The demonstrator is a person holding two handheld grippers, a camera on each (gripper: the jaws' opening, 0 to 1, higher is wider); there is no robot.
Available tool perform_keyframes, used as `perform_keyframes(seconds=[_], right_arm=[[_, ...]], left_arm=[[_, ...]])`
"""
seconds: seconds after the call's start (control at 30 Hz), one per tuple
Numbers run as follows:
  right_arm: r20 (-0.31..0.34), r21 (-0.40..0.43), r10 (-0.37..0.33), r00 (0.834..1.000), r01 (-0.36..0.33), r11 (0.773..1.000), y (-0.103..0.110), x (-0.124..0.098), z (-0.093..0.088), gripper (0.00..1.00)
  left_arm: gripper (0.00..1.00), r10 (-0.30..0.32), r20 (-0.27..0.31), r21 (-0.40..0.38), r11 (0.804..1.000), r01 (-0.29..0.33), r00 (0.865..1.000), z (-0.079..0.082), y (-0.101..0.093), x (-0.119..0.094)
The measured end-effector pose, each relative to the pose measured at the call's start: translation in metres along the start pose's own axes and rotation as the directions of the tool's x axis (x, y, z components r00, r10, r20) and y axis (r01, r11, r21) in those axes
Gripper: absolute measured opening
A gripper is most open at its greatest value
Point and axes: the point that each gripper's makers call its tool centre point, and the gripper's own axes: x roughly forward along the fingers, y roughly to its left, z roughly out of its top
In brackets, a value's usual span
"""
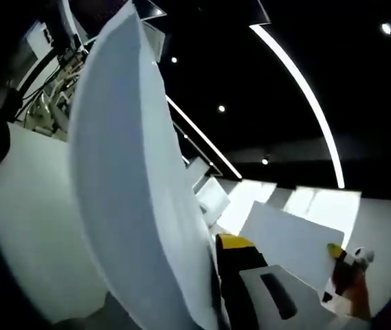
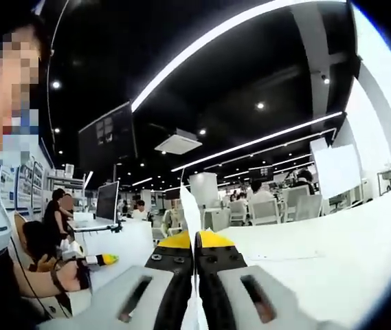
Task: Organize the stack of printing papers by aligning and flattening the scattered papers on the table
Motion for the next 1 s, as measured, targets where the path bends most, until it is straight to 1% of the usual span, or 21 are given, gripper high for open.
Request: perform_keyframes(seconds=[0.2,0.43,0.8,1.0], right_arm=[[0.015,-0.001,0.012,1.0,-0.012,1.0,0.004,0.004,0.006,0.0],[0.039,-0.002,0.042,0.998,-0.042,0.999,0.014,0.009,0.016,0.0],[0.022,-0.011,0.08,0.997,-0.08,0.997,0.028,0.017,0.009,0.0],[0.033,-0.017,0.106,0.994,-0.105,0.994,0.036,0.018,0.015,0.0]], left_arm=[[0.1,-0.001,0.001,-0.004,1.0,0.001,1.0,0.0,-0.001,0.0],[0.1,-0.002,0.003,-0.009,1.0,0.002,1.0,0.0,-0.002,0.0],[0.1,-0.003,0.003,-0.011,1.0,0.003,1.0,0.0,-0.002,0.0],[0.1,-0.003,0.002,-0.013,1.0,0.003,1.0,-0.001,-0.003,0.0]])
